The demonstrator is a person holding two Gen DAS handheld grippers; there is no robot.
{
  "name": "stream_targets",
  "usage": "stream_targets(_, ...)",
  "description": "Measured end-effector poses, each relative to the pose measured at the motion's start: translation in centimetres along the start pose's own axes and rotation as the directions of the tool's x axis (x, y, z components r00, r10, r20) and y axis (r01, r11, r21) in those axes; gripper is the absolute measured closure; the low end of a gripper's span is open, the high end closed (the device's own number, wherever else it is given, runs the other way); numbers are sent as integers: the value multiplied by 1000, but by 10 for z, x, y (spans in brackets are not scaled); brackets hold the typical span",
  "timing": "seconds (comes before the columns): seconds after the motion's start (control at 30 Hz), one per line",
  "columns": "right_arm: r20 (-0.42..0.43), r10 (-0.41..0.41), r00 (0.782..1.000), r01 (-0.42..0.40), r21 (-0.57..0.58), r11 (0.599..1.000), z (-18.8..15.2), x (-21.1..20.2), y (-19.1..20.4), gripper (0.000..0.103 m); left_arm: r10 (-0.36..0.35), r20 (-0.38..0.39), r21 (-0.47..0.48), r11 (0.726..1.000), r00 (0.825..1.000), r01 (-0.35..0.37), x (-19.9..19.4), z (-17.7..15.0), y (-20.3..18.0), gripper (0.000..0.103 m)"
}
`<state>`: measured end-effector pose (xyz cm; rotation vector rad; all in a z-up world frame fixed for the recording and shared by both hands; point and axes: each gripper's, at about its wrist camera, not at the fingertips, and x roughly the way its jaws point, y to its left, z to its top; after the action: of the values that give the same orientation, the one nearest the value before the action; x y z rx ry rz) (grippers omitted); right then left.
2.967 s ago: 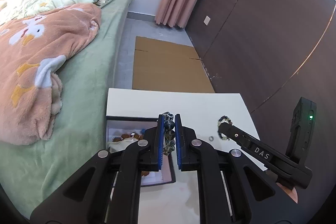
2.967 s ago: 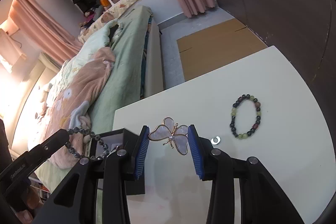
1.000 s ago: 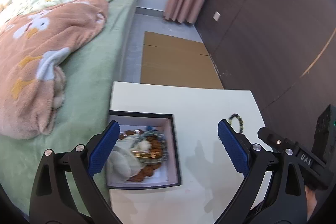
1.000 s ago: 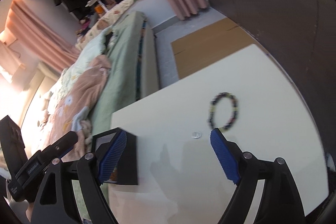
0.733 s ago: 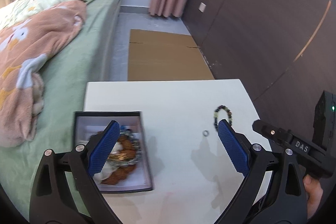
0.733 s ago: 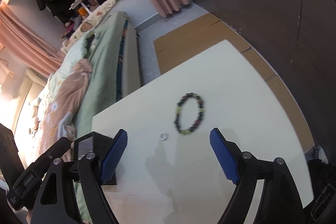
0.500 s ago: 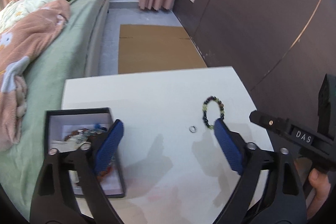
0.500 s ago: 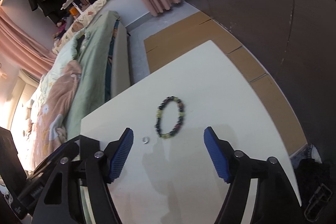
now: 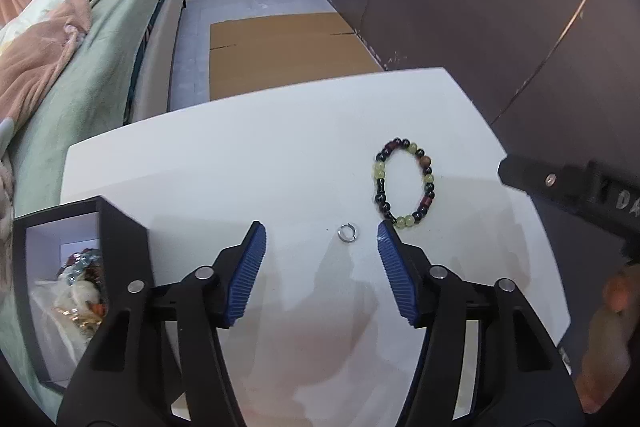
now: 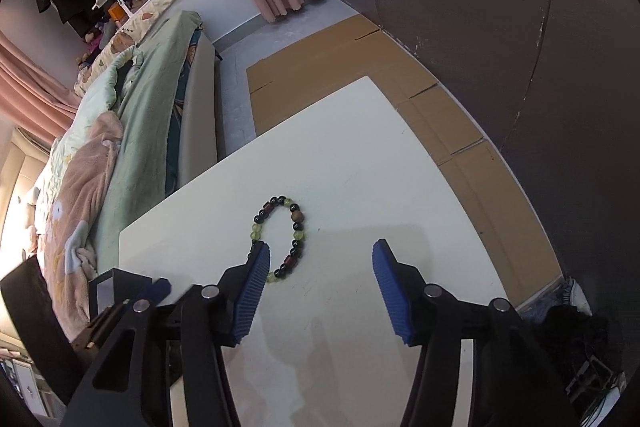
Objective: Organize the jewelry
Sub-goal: 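Grasp the silver ring with the left gripper while the right gripper grasps the multicolour bead bracelet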
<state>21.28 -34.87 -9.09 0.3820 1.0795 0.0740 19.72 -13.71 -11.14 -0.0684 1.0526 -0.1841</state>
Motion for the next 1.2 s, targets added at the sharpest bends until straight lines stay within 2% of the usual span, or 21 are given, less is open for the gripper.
stream_targets(0.1,-5,3,1000,-3,1,1000,4,2,0,50,7,-19,17,1000,1000,-7,11,-1,-8,51)
stream_targets(0.23,-11,-6,1000,6,-3,1000,6,5,0,50,24,-45,39,999,999,-22,25,-3,-16,64)
stream_targets(0.33,-20,-15,1000,14,-7,1000,7,10,0,50,49,-30,53,997,998,-48,28,-4,-20,70)
stream_targets(0.4,-25,-20,999,19,-16,1000,8,14,1,50,80,-20,66,995,997,-79,28,-5,-23,80)
stream_targets(0.43,-28,-21,999,20,-19,1000,8,16,2,51,104,-19,76,992,994,-102,29,-5,-24,89)
stream_targets(0.57,-48,-21,999,19,-40,999,7,27,11,57,37,-41,38,999,998,-36,25,-2,-14,89)
stream_targets(0.7,-60,-43,997,38,-77,996,4,38,23,61,18,-19,18,1000,1000,-17,13,3,-4,89)
stream_targets(0.87,-59,-62,996,56,-92,994,1,50,32,66,9,2,-11,1000,1000,-9,2,8,8,89)
stream_targets(1.03,-42,-98,994,92,-131,987,-1,60,43,67,10,10,-23,1000,1000,-9,-3,10,17,89)
stream_targets(1.2,-27,-178,984,170,-191,967,-7,70,57,68,11,19,-36,999,1000,-10,-9,11,25,89)
